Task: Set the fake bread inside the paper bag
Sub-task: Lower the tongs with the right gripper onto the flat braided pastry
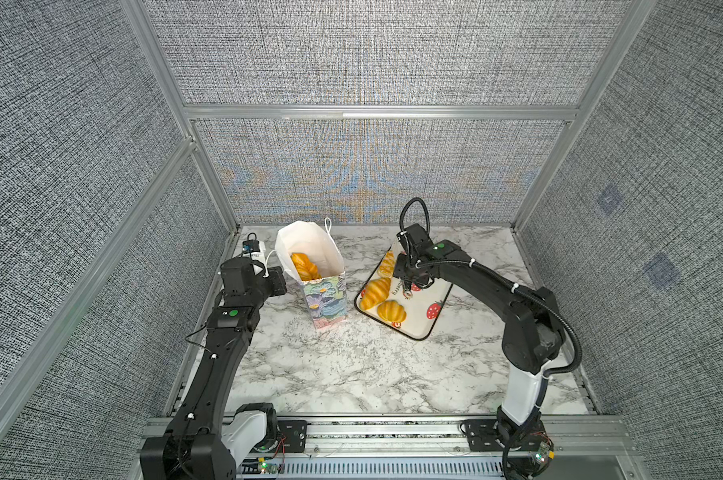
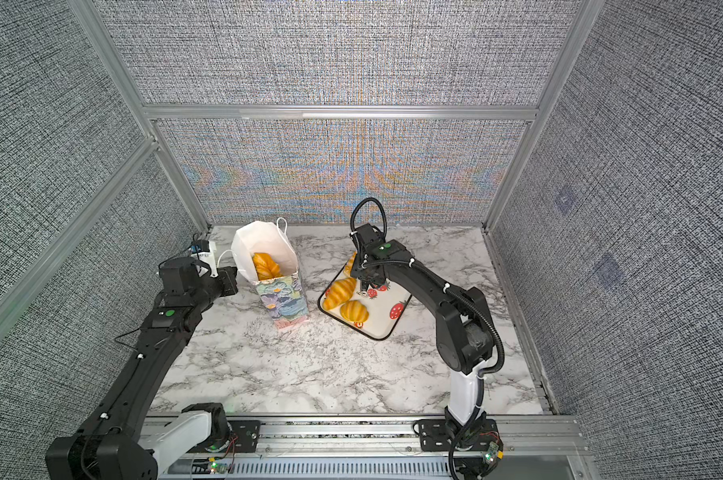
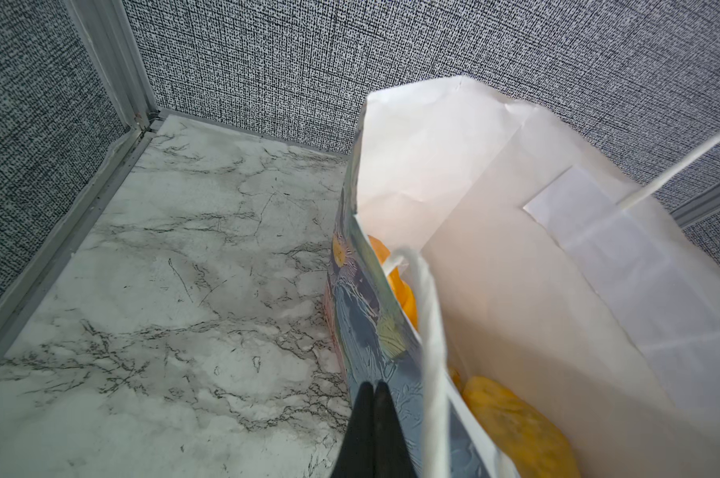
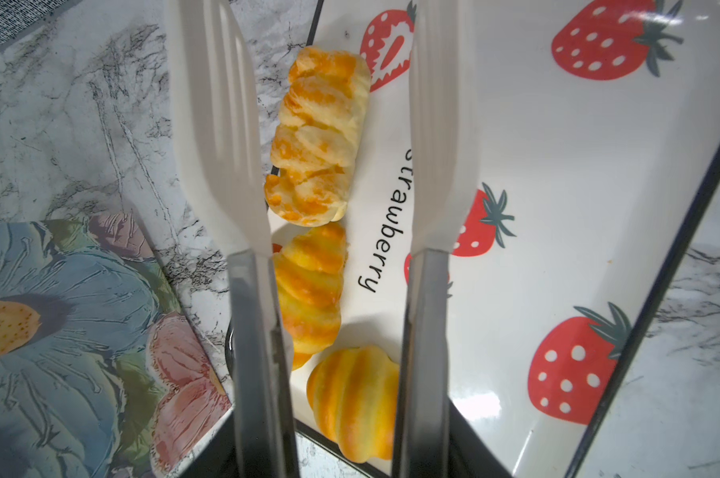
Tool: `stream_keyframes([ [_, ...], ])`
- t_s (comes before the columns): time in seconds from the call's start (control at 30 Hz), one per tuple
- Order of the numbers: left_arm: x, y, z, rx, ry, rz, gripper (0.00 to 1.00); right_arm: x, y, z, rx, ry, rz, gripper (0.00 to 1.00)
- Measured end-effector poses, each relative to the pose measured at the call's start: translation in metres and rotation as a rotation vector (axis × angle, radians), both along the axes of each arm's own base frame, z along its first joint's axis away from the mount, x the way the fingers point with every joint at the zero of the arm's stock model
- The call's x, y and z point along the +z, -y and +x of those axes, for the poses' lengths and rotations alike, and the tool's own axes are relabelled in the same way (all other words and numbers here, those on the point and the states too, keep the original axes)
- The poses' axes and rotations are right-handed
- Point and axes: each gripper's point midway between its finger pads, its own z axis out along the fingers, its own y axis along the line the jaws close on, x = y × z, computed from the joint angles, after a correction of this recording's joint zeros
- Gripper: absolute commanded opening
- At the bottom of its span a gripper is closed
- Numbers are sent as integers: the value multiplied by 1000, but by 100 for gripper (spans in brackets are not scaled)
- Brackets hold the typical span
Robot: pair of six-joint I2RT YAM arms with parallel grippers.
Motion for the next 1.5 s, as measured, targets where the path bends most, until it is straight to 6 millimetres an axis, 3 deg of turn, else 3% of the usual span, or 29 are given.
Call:
stream_keyframes([
  [0.47,1,0,-1,1,3,0,0,-15,-13,7,5,-37,39,59],
  [1.5,0,0,0,-3,-1,-5,0,-53,-26,14,20,-124,82,59],
])
